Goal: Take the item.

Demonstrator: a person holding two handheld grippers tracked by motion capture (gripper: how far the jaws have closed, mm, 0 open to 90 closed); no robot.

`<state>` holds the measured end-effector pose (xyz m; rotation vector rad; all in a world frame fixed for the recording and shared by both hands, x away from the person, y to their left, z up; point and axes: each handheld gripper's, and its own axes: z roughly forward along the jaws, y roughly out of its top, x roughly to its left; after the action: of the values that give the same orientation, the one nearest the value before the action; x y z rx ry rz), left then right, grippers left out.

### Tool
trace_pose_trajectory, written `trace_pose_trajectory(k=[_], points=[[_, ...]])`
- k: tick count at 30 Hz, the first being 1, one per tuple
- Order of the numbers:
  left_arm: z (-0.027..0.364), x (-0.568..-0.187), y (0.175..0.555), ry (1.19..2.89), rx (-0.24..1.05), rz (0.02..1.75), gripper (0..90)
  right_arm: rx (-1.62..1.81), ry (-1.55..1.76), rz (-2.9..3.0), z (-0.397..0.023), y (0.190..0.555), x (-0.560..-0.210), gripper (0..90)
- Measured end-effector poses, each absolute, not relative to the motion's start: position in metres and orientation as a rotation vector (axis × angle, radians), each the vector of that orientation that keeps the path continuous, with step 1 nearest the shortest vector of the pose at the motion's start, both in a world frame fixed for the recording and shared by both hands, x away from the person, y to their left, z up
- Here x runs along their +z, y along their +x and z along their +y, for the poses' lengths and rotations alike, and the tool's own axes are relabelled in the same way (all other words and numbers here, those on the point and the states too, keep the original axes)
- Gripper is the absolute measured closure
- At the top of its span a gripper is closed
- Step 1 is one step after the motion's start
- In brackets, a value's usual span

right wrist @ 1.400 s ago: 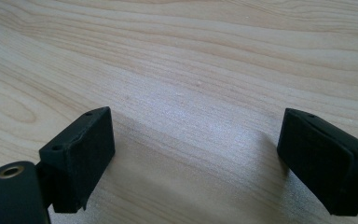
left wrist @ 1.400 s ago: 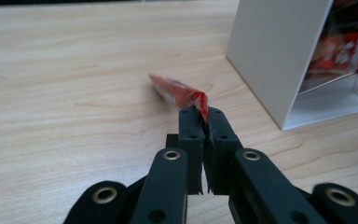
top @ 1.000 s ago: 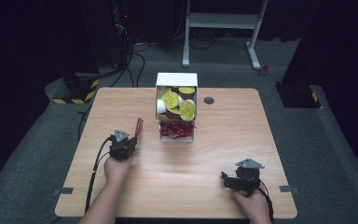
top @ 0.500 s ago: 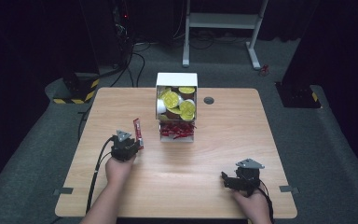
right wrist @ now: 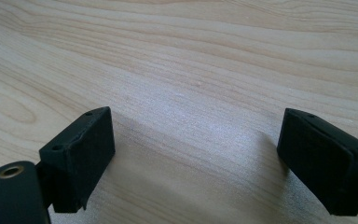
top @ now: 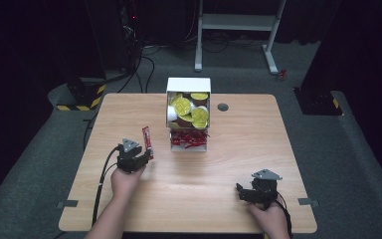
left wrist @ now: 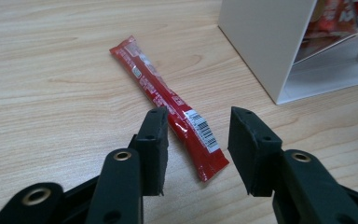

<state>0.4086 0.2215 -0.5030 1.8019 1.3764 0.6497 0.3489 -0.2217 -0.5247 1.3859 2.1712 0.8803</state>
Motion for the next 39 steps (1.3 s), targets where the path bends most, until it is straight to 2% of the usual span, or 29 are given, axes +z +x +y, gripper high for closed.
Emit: trace_pose_trajectory(k=[11,25,39], points=[[0.217,-0.492,0.394,1.814,0.621,1.309,45.7,0.88,1.385,2.171,-0.222,0.349,-0.525,11.0],[0.228,-0.487,0.366,1.837,0.561,1.254,40.0,0.881,1.386,2.171,-0.222,0.349,-0.525,11.0],[0.275,-0.507,0.333,1.913,0.575,1.298,36.5,0.881,1.387,2.171,-0.222,0.349,-0.525,11.0]])
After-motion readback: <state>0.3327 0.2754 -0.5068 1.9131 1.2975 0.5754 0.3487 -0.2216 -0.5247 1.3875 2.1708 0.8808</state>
